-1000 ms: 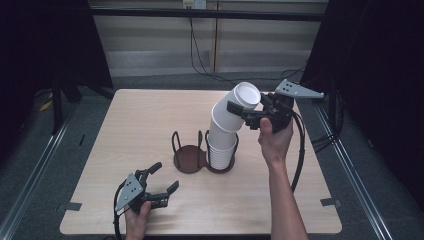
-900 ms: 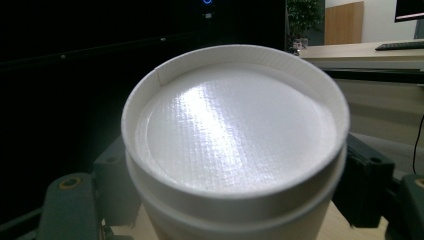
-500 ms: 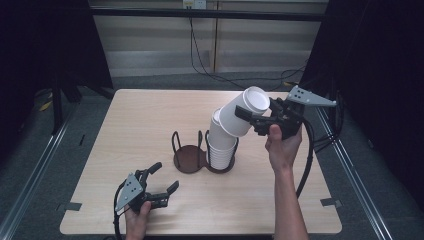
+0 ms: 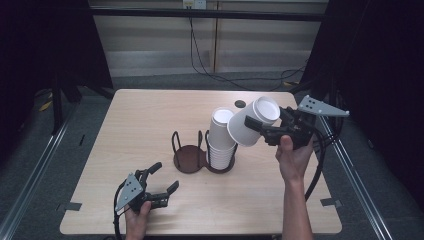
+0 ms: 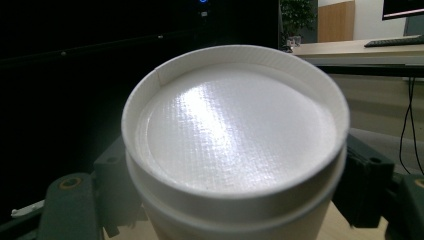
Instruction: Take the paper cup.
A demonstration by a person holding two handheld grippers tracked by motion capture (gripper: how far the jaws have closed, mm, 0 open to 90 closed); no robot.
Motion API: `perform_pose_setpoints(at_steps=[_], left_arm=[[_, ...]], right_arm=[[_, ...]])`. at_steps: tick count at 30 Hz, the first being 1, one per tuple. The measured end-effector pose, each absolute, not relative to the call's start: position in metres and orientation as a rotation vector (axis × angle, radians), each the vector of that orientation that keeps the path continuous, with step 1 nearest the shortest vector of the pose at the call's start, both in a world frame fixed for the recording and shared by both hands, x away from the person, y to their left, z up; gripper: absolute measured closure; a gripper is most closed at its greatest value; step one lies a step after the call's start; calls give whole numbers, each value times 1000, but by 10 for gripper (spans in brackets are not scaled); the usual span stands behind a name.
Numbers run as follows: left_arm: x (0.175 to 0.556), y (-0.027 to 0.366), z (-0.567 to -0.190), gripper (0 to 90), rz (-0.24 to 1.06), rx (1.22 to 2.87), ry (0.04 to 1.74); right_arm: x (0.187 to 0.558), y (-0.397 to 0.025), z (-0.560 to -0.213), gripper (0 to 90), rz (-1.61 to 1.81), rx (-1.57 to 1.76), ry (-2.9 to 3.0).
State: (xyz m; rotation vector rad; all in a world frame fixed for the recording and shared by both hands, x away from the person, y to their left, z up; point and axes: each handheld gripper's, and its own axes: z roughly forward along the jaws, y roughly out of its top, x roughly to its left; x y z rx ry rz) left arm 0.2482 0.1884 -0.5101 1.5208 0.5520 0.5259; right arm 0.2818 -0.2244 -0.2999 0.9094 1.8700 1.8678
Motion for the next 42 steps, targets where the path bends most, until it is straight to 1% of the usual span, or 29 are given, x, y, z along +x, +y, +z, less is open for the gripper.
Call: perform_pose_setpoints(at_steps=[7,13,15,18,21,29,33,35,36,38,42], left_arm=[[249,189,-510,155,527,1524,546],[247,186,-509,160,536,1543,573],[248,186,-508,164,509,1552,579],[248,184,-508,162,502,1571,580],[247,182,-507,160,444,1563,588],[246,180,-499,161,403,1589,536],[245,174,-493,161,373,1594,513],[243,171,-491,166,342,1588,510],[243,170,-489,168,347,1604,495],[241,166,-485,207,340,1618,461],[239,161,-482,206,325,1637,436]], right_arm=[[271,-231,-304,216,1860,926,1894],[262,-230,-317,217,1835,937,1915],[260,-230,-320,216,1851,933,1918],[258,-227,-322,217,1838,927,1927],[254,-223,-326,217,1832,921,1941],[252,-205,-348,217,1813,925,2013],[251,-196,-352,218,1804,910,2041],[251,-191,-355,217,1800,904,2055],[251,-189,-357,217,1798,904,2065],[252,-184,-364,218,1797,907,2086],[250,-179,-370,217,1818,907,2091]])
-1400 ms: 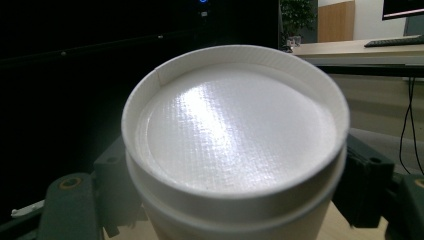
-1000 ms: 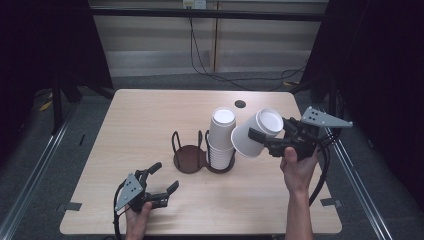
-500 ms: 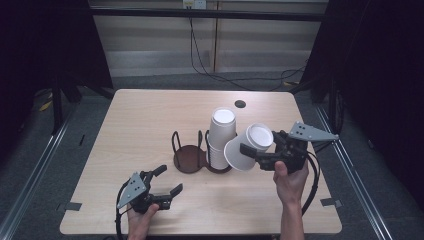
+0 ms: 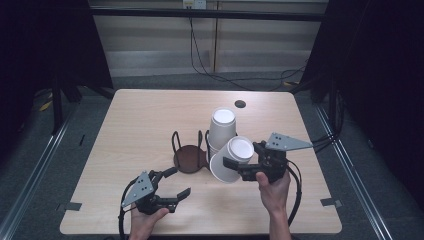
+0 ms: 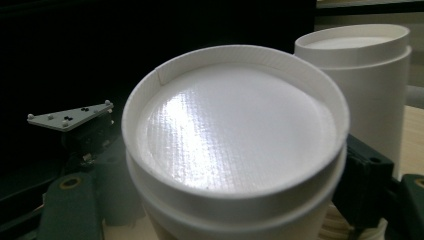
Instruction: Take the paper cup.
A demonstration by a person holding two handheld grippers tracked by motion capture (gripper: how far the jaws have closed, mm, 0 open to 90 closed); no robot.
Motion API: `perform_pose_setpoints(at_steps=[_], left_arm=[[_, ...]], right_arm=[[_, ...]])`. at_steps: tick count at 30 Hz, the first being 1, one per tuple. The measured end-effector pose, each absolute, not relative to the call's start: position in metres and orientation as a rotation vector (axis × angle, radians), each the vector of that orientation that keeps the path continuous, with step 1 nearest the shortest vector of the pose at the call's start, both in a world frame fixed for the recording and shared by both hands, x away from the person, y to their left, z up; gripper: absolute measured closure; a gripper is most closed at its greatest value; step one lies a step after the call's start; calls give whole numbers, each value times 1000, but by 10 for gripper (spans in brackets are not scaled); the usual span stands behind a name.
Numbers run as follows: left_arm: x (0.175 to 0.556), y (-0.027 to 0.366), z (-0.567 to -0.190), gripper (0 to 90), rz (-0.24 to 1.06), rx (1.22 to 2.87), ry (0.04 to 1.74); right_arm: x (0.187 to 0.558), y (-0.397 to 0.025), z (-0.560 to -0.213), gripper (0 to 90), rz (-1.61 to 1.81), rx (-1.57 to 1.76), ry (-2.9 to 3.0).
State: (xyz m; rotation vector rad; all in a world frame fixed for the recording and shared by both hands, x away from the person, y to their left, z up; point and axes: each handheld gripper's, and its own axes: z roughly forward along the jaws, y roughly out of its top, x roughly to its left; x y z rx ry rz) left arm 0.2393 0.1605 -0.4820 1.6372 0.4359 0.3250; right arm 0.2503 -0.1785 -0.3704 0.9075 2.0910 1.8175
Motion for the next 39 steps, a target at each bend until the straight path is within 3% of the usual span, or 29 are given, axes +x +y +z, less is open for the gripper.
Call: perform_pose_setpoints(at_steps=[22,39], left_arm=[[238,141,-474,159,244,1667,333],[249,124,-480,138,156,1693,271]], right_arm=[[249,-151,-420,220,1872,922,2174],[245,-133,-431,222,1921,897,2221]])
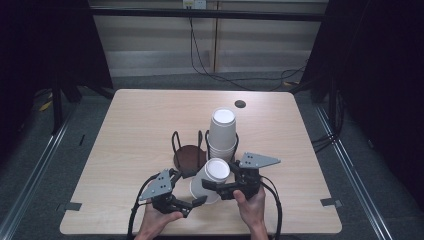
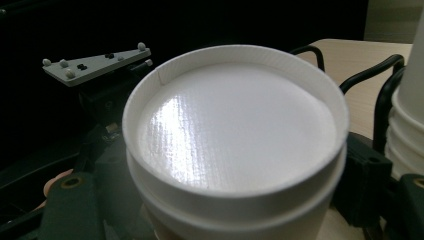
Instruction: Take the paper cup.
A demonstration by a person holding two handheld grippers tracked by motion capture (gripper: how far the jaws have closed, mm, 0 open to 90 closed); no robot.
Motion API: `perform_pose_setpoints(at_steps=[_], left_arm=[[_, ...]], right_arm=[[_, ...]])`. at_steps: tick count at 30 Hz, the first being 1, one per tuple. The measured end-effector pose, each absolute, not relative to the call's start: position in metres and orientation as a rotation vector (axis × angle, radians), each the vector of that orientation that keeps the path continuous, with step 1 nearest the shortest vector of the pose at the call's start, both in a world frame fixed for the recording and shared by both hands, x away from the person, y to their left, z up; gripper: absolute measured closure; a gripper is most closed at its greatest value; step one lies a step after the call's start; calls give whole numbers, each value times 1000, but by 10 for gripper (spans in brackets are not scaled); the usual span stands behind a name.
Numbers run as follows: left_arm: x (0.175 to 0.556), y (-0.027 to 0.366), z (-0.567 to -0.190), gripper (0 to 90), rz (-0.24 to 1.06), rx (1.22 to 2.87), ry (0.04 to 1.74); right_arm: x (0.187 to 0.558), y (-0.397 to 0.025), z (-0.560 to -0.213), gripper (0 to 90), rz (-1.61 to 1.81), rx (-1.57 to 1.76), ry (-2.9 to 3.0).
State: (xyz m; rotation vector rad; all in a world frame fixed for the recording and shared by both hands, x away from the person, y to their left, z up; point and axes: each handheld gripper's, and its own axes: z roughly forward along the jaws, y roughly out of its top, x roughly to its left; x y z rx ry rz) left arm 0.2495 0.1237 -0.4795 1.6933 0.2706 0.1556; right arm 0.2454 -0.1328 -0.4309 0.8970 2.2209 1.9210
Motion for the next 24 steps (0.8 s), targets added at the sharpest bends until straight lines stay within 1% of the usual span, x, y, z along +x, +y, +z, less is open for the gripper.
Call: perform_pose_setpoints(at_steps=[4,8,11,13,17,24], left_arm=[[254,119,-478,94,139,1702,255],[257,111,-473,80,144,1726,233],[259,111,-474,81,131,1725,218],[262,114,-474,78,89,1706,242],[264,113,-476,88,107,1745,237],[265,112,-478,101,107,1754,216]], right_arm=[[246,-127,-429,222,1928,885,2224],[246,-126,-428,222,1947,885,2222],[247,-125,-428,223,1974,885,2218],[248,-124,-427,222,2014,882,2208],[252,-117,-428,223,1985,877,2228],[251,-118,-430,222,1972,878,2230]])
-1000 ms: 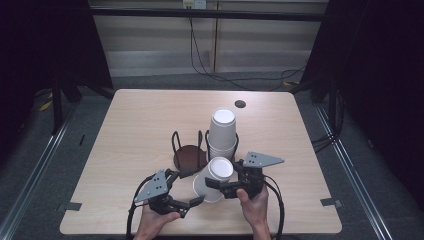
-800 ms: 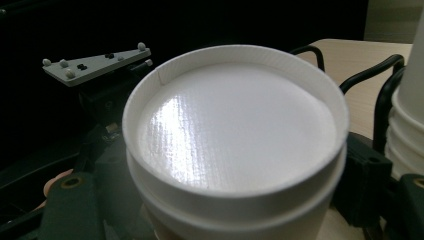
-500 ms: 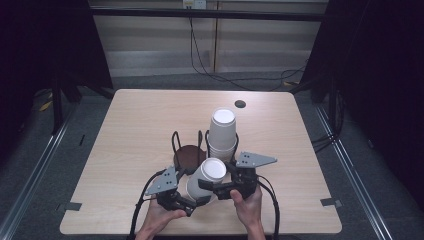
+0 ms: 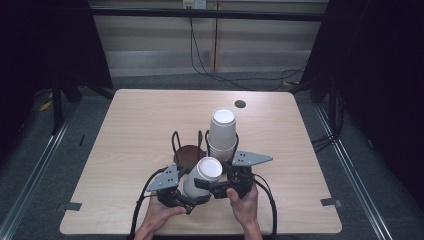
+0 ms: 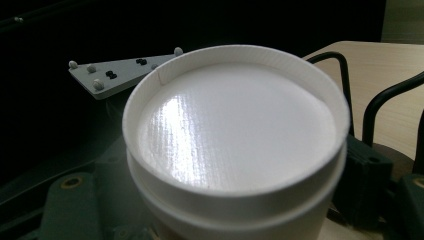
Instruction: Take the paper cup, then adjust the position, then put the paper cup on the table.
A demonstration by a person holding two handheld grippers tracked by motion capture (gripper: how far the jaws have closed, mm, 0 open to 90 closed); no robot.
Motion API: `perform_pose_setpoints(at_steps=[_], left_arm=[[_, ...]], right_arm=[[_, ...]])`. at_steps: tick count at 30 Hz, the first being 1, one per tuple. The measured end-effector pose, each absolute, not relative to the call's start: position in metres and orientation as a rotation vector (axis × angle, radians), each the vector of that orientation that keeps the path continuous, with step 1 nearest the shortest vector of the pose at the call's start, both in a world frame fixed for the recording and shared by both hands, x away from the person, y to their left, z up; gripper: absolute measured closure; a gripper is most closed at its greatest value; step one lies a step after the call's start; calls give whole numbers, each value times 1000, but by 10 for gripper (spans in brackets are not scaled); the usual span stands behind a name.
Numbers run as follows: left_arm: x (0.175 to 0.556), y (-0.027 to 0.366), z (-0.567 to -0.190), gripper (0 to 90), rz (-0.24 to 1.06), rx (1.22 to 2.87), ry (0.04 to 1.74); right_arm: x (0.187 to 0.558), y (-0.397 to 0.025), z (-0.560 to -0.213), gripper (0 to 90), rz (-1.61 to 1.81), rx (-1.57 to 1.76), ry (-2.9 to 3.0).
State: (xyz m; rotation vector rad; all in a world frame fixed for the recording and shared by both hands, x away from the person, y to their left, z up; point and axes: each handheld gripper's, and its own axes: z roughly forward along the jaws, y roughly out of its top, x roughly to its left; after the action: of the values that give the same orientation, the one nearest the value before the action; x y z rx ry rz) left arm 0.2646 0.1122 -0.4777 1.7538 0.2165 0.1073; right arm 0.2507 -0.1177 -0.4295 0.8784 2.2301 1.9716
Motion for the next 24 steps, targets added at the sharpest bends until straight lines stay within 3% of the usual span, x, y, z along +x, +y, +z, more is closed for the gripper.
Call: perform_pose_setpoints(at_steps=[12,14,24], left_arm=[[268,117,-478,161,75,1804,236],[269,118,-478,166,81,1818,243],[276,127,-472,166,63,1904,255]], right_arm=[[253,-113,-435,204,1966,905,2230],[252,-115,-436,133,1967,907,2225],[245,-136,-439,130,1953,888,2225]])
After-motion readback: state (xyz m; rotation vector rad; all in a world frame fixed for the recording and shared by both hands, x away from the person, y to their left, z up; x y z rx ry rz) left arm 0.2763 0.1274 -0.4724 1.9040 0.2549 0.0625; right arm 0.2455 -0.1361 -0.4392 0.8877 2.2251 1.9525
